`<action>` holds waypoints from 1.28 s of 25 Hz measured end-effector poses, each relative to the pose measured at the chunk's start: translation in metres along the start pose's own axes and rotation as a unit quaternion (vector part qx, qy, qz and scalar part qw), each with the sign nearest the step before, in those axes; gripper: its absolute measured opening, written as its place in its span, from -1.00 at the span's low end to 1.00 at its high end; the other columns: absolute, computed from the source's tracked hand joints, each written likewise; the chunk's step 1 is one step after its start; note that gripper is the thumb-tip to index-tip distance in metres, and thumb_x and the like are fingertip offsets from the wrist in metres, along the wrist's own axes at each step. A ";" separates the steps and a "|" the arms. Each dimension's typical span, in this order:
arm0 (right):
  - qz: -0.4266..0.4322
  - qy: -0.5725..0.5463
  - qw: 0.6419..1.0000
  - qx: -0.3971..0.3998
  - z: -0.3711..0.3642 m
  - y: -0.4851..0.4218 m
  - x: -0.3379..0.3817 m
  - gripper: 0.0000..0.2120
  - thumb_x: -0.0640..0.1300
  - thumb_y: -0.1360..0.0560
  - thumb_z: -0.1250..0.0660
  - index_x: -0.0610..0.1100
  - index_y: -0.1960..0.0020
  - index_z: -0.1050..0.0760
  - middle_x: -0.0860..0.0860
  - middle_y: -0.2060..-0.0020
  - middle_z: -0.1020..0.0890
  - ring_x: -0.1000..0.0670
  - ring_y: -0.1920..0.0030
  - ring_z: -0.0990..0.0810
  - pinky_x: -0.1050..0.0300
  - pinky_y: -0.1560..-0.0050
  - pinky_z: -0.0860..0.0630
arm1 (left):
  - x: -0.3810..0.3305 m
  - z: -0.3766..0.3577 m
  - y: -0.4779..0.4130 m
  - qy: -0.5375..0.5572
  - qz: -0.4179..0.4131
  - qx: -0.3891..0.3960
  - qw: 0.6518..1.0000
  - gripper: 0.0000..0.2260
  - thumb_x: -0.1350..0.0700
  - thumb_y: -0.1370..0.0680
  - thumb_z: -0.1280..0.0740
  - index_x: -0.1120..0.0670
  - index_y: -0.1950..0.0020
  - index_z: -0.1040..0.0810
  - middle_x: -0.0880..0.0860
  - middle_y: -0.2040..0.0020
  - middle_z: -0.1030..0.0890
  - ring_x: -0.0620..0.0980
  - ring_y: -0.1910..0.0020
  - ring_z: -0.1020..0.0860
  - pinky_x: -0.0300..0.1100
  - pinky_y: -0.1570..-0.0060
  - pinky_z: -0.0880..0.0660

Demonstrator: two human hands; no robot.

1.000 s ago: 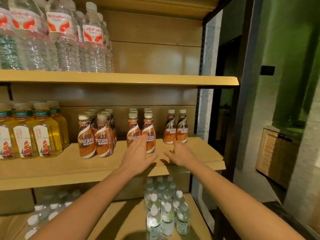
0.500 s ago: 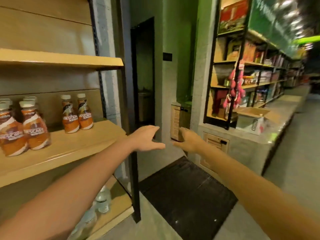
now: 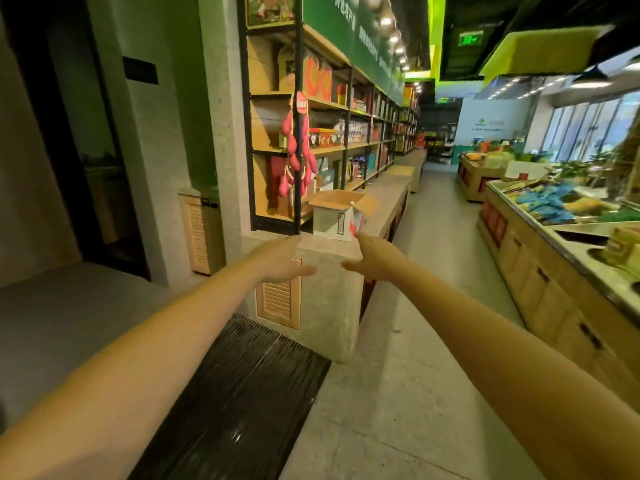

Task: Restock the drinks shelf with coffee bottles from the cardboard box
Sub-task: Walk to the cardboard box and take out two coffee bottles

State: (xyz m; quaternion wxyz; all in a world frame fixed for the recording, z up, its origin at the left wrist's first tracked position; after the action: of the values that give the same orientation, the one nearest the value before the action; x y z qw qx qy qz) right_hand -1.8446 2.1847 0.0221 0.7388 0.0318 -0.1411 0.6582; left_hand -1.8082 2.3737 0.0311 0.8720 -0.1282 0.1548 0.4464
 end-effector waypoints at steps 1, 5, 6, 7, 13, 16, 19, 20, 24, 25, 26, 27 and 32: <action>-0.002 0.005 1.000 0.001 0.003 -0.016 -0.020 -0.32 0.12 -0.52 -0.27 -0.17 -0.49 -0.14 -0.15 -0.41 -0.37 -0.17 -0.37 -0.39 -0.05 -0.33 -0.38 | -0.007 -0.007 -0.025 0.007 -0.001 -0.002 1.000 -0.45 -0.24 -0.41 -0.34 -0.14 -0.36 -0.35 -0.04 -0.34 -0.46 0.03 -0.33 -0.42 0.12 -0.31 -0.37; -0.004 0.007 1.000 0.003 0.005 -0.078 -0.075 -0.31 0.14 -0.50 -0.28 -0.15 -0.50 -0.14 -0.14 -0.43 -0.36 -0.17 -0.38 -0.38 -0.06 -0.33 -0.38 | -0.031 -0.028 -0.104 0.018 0.030 0.004 0.999 -0.36 -0.09 -0.52 -0.32 0.01 -0.52 -0.13 0.06 -0.52 -0.21 0.09 -0.47 -0.23 0.05 -0.38 -0.25; 0.000 0.007 1.000 0.003 0.003 -0.094 -0.086 -0.31 0.15 -0.50 -0.28 -0.14 -0.50 -0.15 -0.13 -0.42 -0.37 -0.17 -0.37 -0.39 -0.07 -0.33 -0.39 | -0.032 -0.033 -0.125 0.016 0.029 0.006 0.999 -0.35 -0.08 -0.52 -0.32 0.02 -0.52 -0.12 0.06 -0.52 -0.20 0.08 -0.48 -0.22 0.04 -0.38 -0.25; 0.003 0.010 1.000 0.003 0.000 -0.110 -0.095 -0.31 0.15 -0.50 -0.28 -0.14 -0.49 -0.16 -0.13 -0.41 -0.38 -0.16 -0.37 -0.40 -0.07 -0.33 -0.40 | -0.033 -0.037 -0.145 0.016 0.024 0.009 1.000 -0.37 -0.07 -0.53 -0.32 0.03 -0.52 -0.13 0.07 -0.52 -0.22 0.08 -0.47 -0.23 0.02 -0.37 -0.27; 0.006 0.036 0.999 -0.023 -0.020 -0.236 -0.143 -0.34 0.12 -0.50 -0.30 -0.16 -0.46 -0.18 -0.14 -0.36 -0.43 -0.16 -0.30 -0.46 -0.04 -0.27 -0.43 | -0.005 -0.052 -0.291 -0.051 -0.005 -0.014 0.999 -0.30 -0.15 -0.49 -0.32 0.09 -0.52 -0.13 0.10 -0.50 -0.25 0.09 -0.45 -0.27 0.05 -0.39 -0.29; 0.001 0.050 0.998 -0.039 -0.025 -0.322 -0.159 -0.37 0.12 -0.50 -0.30 -0.18 -0.42 -0.22 -0.16 -0.32 -0.46 -0.18 -0.28 -0.46 -0.05 -0.27 -0.41 | 0.022 -0.049 -0.379 -0.077 -0.025 -0.031 0.996 -0.28 -0.19 -0.49 -0.29 0.10 -0.53 -0.12 0.10 -0.52 -0.21 0.09 -0.48 -0.22 0.06 -0.42 -0.26; -0.005 0.053 0.997 -0.051 -0.029 -0.413 -0.175 -0.38 0.13 -0.49 -0.30 -0.16 -0.41 -0.24 -0.16 -0.33 -0.47 -0.18 -0.29 -0.46 -0.07 -0.32 -0.40 | 0.051 -0.040 -0.473 -0.105 -0.069 -0.027 0.992 -0.30 -0.22 -0.47 -0.29 0.08 -0.50 -0.18 0.10 -0.47 -0.30 0.09 -0.42 -0.31 0.05 -0.37 -0.31; -0.010 0.063 0.997 -0.053 -0.030 -0.440 -0.181 -0.40 0.14 -0.49 -0.29 -0.16 -0.41 -0.25 -0.15 -0.33 -0.47 -0.18 -0.29 -0.46 -0.08 -0.33 -0.39 | 0.060 -0.038 -0.502 -0.115 -0.076 -0.024 0.990 -0.30 -0.24 -0.46 -0.29 0.06 -0.49 -0.20 0.09 -0.45 -0.33 0.09 -0.39 -0.35 0.06 -0.34 -0.34; -0.038 0.090 0.993 -0.062 -0.033 -0.537 -0.219 -0.36 0.16 -0.49 -0.28 -0.16 -0.42 -0.23 -0.14 -0.34 -0.44 -0.17 -0.33 -0.42 -0.09 -0.37 -0.31 | 0.091 -0.040 -0.620 -0.126 -0.074 -0.006 0.989 -0.30 -0.31 -0.42 -0.26 0.07 -0.42 -0.28 0.09 -0.38 -0.40 0.12 -0.31 -0.40 0.08 -0.25 -0.41; -0.045 0.091 0.993 -0.063 -0.035 -0.560 -0.230 -0.36 0.16 -0.49 -0.28 -0.16 -0.43 -0.23 -0.14 -0.35 -0.44 -0.17 -0.34 -0.41 -0.09 -0.38 -0.30 | 0.095 -0.042 -0.645 -0.124 -0.073 -0.002 0.990 -0.30 -0.31 -0.43 -0.26 0.07 -0.42 -0.28 0.09 -0.39 -0.39 0.11 -0.32 -0.40 0.07 -0.26 -0.39; -0.053 0.088 0.993 -0.061 -0.038 -0.584 -0.243 -0.37 0.15 -0.50 -0.28 -0.15 -0.43 -0.23 -0.13 -0.36 -0.43 -0.16 -0.35 -0.41 -0.09 -0.38 -0.29 | 0.099 -0.044 -0.671 -0.122 -0.076 0.000 0.990 -0.31 -0.30 -0.44 -0.26 0.08 -0.44 -0.27 0.09 -0.40 -0.37 0.11 -0.33 -0.38 0.07 -0.29 -0.38; -0.059 0.084 0.993 -0.058 -0.043 -0.607 -0.255 -0.38 0.15 -0.50 -0.27 -0.15 -0.43 -0.23 -0.13 -0.37 -0.43 -0.16 -0.35 -0.40 -0.09 -0.39 -0.28 | 0.105 -0.048 -0.696 -0.117 -0.075 0.001 0.990 -0.30 -0.28 -0.45 -0.26 0.09 -0.46 -0.24 0.09 -0.43 -0.35 0.11 -0.36 -0.36 0.06 -0.32 -0.34; -0.046 0.074 0.995 -0.052 -0.072 -0.738 -0.314 -0.40 0.11 -0.52 -0.26 -0.15 -0.44 -0.20 -0.14 -0.36 -0.42 -0.17 -0.35 -0.41 -0.08 -0.40 -0.28 | 0.128 -0.072 -0.838 -0.108 -0.062 -0.003 0.992 -0.25 -0.22 -0.50 -0.26 0.11 -0.54 -0.05 0.11 -0.54 -0.14 0.10 -0.50 -0.16 0.01 -0.47 -0.11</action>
State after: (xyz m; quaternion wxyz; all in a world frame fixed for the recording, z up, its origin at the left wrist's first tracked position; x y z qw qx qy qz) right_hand -1.1374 1.8013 -0.0228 0.7774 -0.0489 -0.1183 0.6159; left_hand -1.0626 1.9657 -0.0130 0.9093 -0.0913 0.0496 0.4031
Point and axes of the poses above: each hand's wrist, its own y-axis away from the middle knuckle, its own z-axis out of the back of the hand, x = y × z, the point moved 1 cm from there along -y, towards the middle knuckle
